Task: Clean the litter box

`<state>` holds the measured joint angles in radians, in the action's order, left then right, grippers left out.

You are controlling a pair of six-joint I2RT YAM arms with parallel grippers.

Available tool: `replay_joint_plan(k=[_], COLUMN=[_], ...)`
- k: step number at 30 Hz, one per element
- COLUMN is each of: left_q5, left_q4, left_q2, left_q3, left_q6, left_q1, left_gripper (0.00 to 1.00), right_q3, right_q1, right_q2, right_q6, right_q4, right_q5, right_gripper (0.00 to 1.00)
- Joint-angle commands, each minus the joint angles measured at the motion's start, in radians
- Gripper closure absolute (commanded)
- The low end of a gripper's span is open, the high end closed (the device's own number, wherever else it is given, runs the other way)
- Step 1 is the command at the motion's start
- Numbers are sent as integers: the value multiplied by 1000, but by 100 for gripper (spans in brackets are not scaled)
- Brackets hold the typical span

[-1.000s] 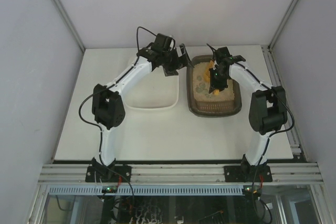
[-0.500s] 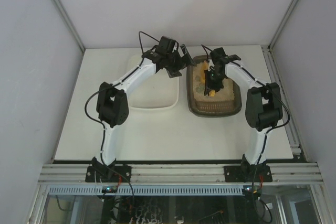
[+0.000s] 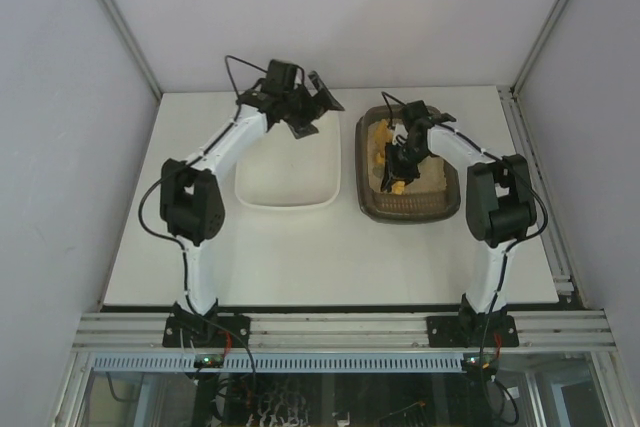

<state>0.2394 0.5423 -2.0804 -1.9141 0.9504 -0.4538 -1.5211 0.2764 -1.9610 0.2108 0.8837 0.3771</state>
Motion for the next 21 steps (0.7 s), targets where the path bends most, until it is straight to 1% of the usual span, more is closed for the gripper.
replay_joint_plan(k=[1, 4, 7, 10, 15, 21], left_q5=[8, -6, -12, -24, -68, -131], left_q4=[-2, 31, 70, 67, 48, 79], left_q2=[169, 236, 296, 380, 491, 590], left_q3=[47, 83, 118, 192, 307, 379], left_q6=[-44, -109, -174, -220, -314, -448], left_q1=[97, 133, 158, 172, 175, 178], left_gripper=[0, 0, 0, 0, 0, 0], right_q3=[65, 109, 161, 203, 297, 397], right_q1=[-19, -36, -59, -76, -111, -136], right_q2=[33, 96, 177, 245, 345, 415], right_q6=[48, 86, 114, 125, 165, 202], right_q4=[-78, -107, -136, -160, -249, -299], right_q5=[77, 43, 40, 37, 128, 243], right_gripper=[100, 100, 100, 100, 100, 100])
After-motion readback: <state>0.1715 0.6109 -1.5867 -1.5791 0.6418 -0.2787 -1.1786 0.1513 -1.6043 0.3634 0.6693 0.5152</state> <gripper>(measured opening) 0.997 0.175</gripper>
